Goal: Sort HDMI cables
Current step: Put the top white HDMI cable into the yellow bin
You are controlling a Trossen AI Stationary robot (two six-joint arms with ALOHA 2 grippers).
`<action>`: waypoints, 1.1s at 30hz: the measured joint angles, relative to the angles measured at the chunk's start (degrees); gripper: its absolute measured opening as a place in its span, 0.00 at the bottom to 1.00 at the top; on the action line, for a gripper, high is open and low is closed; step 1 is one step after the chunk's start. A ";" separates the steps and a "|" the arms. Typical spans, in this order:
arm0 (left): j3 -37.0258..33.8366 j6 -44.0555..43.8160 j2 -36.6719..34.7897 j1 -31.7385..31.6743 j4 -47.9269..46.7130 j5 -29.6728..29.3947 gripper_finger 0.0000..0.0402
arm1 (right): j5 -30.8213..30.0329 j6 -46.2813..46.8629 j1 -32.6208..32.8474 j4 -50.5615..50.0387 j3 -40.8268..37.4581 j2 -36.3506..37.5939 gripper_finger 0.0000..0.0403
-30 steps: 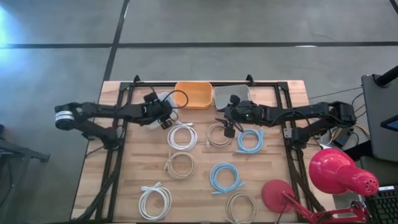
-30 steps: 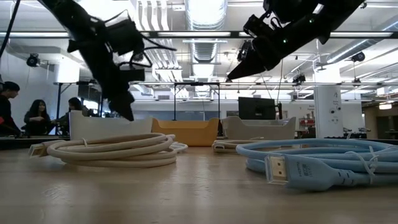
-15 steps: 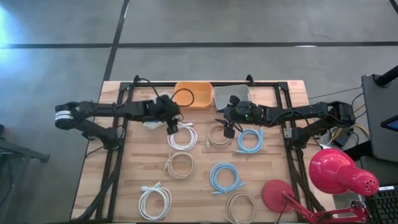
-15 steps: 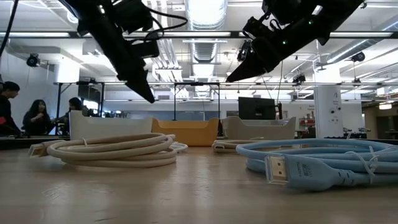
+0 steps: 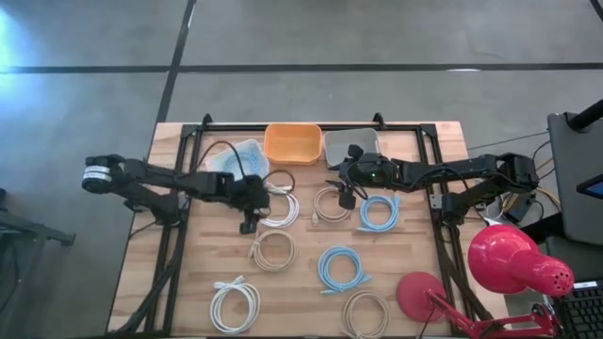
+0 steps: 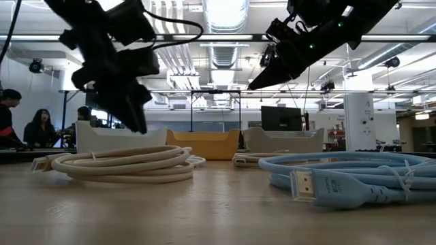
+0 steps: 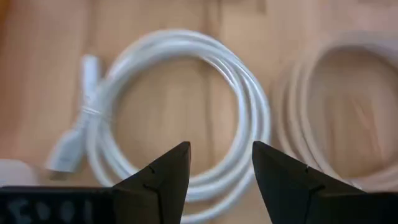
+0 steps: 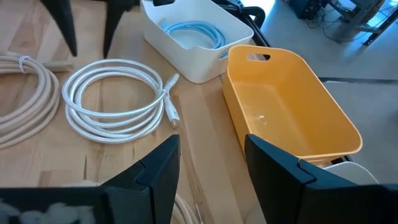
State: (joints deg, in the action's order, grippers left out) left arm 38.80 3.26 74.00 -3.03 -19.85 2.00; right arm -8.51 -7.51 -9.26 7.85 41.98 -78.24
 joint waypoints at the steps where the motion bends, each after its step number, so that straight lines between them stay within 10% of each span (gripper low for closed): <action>1: -0.83 0.00 0.00 0.62 0.68 0.00 0.47 | 0.02 0.00 0.00 -0.01 0.00 0.00 0.44; 33: -15.62 6.15 0.24 2.76 26.81 -2.14 0.47 | 0.00 -0.18 0.00 0.14 0.00 0.02 0.44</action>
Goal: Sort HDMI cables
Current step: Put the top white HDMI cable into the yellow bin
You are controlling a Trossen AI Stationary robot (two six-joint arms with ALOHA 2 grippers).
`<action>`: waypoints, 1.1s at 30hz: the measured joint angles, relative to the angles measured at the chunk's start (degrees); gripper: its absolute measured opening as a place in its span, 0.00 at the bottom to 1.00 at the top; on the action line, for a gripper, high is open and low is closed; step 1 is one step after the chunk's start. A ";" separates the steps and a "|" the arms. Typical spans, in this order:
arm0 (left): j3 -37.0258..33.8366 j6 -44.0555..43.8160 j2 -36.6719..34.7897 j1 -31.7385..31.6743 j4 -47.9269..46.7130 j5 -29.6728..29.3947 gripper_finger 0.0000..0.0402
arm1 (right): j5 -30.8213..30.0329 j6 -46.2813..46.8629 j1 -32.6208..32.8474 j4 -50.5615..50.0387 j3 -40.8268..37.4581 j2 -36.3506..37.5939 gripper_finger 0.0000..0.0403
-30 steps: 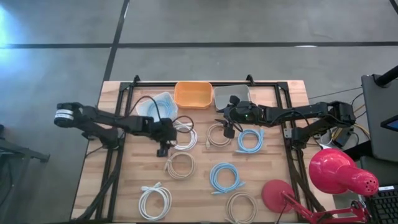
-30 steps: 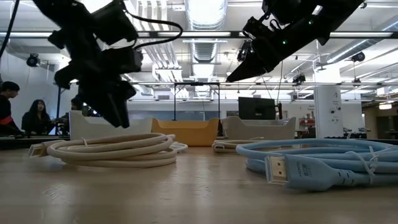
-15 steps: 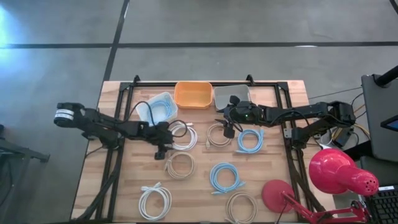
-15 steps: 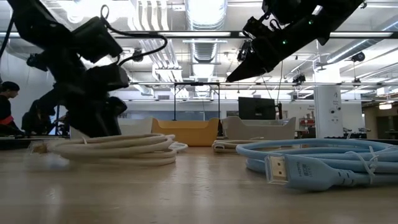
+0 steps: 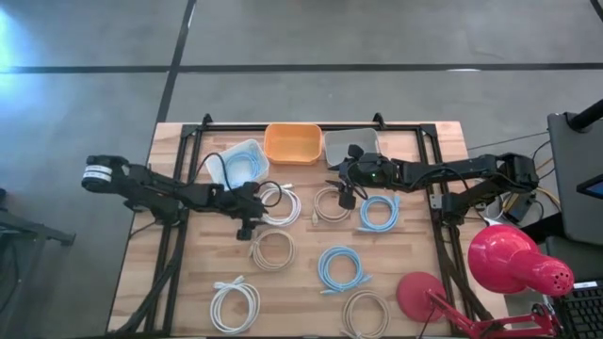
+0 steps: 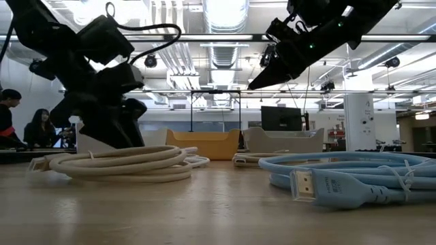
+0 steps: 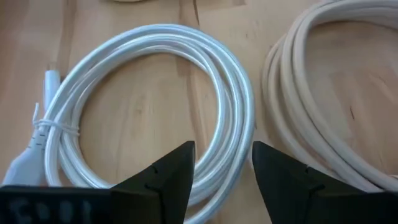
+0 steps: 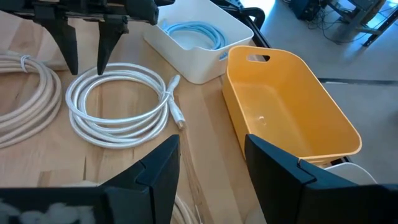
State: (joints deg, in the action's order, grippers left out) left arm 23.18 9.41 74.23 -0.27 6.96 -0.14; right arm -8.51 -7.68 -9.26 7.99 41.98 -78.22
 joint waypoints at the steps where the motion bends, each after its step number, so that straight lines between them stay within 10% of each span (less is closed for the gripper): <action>1: 0.00 0.00 0.21 0.00 -0.01 0.00 0.47 | 0.00 0.00 0.00 0.00 0.00 0.00 0.44; 17: 0.77 2.09 11.94 0.00 6.65 -1.85 0.45 | -0.02 -0.13 -0.02 0.02 0.00 0.00 0.44; 28: 3.88 3.61 12.69 -0.11 6.32 -0.39 0.04 | -0.02 -0.44 -0.02 0.00 0.00 0.02 0.44; 33: 7.29 7.82 12.87 -0.09 4.58 -0.85 0.04 | -0.02 -0.44 -0.02 -0.02 0.00 0.02 0.44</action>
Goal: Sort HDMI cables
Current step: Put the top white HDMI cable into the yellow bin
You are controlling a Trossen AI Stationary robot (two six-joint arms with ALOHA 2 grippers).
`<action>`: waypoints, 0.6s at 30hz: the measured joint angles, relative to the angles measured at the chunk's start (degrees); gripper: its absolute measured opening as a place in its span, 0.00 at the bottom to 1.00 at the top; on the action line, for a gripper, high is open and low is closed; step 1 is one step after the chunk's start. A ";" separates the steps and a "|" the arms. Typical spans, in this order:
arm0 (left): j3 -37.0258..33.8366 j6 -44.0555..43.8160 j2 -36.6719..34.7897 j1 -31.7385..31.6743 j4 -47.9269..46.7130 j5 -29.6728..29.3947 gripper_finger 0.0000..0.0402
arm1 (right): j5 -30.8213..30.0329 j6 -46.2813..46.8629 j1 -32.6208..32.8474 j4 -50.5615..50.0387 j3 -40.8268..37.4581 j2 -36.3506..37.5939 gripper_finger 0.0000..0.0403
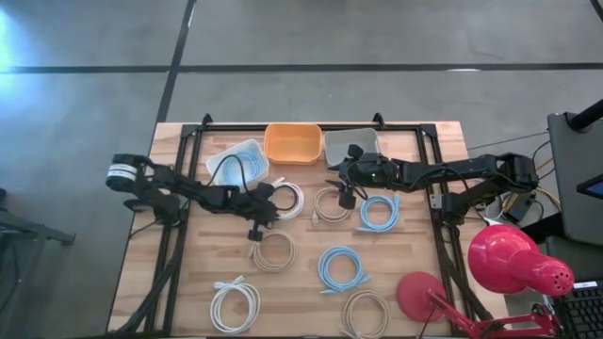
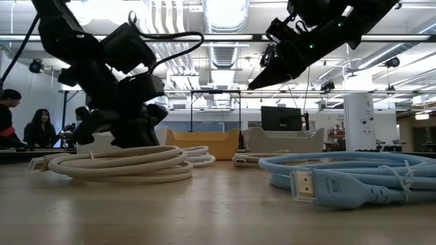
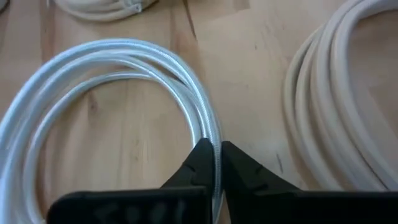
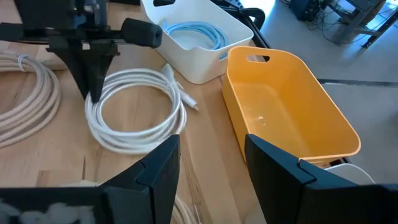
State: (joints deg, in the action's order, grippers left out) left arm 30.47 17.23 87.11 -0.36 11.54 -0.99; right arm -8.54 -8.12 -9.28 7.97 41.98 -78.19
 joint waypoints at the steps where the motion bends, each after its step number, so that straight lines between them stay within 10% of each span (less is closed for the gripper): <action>1: 0.91 0.85 0.03 0.00 0.01 -0.06 0.04 | 0.00 0.00 0.00 0.00 0.00 0.00 0.44; 18: 18.93 7.45 -0.24 0.09 -13.07 -12.26 0.02 | 0.00 0.17 0.00 -0.13 0.00 0.00 0.44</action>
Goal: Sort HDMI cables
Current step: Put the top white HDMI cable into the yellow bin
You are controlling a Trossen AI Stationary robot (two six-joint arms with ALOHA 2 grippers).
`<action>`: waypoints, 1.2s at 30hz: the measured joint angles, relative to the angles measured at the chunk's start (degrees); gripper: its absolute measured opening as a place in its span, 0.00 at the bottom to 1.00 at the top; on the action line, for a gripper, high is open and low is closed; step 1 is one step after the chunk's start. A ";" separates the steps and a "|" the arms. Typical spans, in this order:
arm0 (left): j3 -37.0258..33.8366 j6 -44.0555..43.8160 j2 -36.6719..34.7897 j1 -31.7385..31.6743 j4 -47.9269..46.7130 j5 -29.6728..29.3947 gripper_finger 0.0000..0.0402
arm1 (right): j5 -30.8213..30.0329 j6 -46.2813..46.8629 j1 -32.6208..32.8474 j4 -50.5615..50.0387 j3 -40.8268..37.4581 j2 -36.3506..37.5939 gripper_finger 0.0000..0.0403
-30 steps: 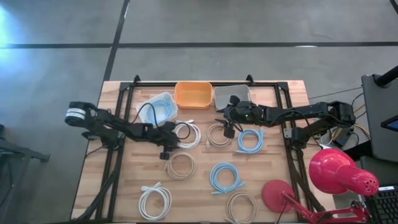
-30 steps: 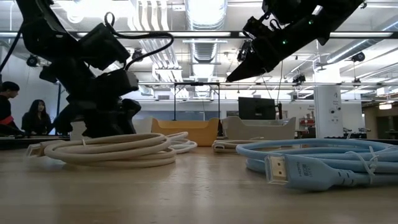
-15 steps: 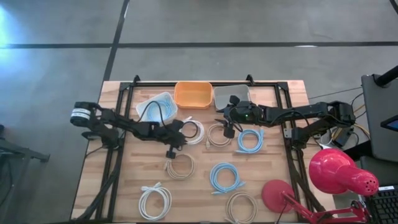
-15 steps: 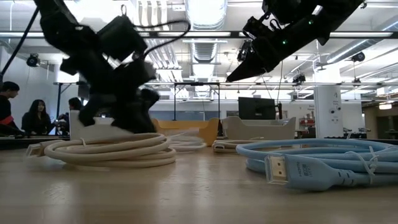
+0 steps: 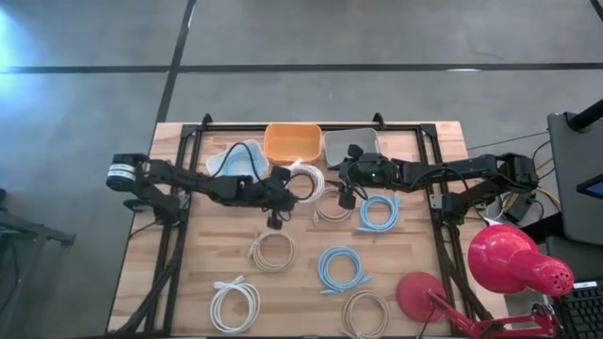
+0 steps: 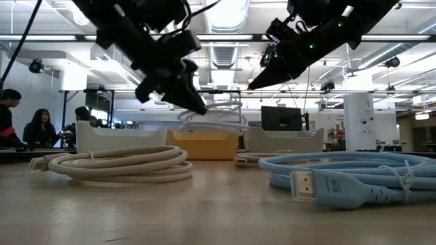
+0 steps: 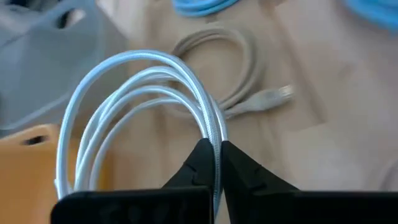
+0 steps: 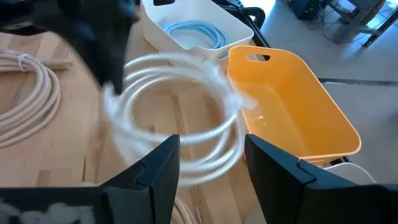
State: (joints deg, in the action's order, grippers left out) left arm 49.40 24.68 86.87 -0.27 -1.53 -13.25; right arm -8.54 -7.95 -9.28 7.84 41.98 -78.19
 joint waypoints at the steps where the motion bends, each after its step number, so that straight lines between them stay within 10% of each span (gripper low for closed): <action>1: 0.81 1.04 -0.02 0.00 -1.53 -2.98 0.02 | 0.00 0.00 0.00 -0.02 -0.02 0.00 0.44; 9: 3.60 8.57 -0.06 -1.47 -3.09 -21.45 0.03 | 0.00 -0.15 0.00 -0.11 -0.11 0.00 0.44; 23: 3.77 5.69 5.27 -14.67 6.00 -8.09 0.03 | -0.02 -1.20 0.00 0.06 -0.13 0.00 0.44; 36: 3.84 5.22 15.33 -17.07 12.11 -11.46 0.07 | -0.02 -1.24 0.00 0.06 -0.13 0.00 0.44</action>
State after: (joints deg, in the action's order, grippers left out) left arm 53.24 29.90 102.20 -17.34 10.58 -24.72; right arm -8.56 -9.19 -9.28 7.90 41.85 -78.19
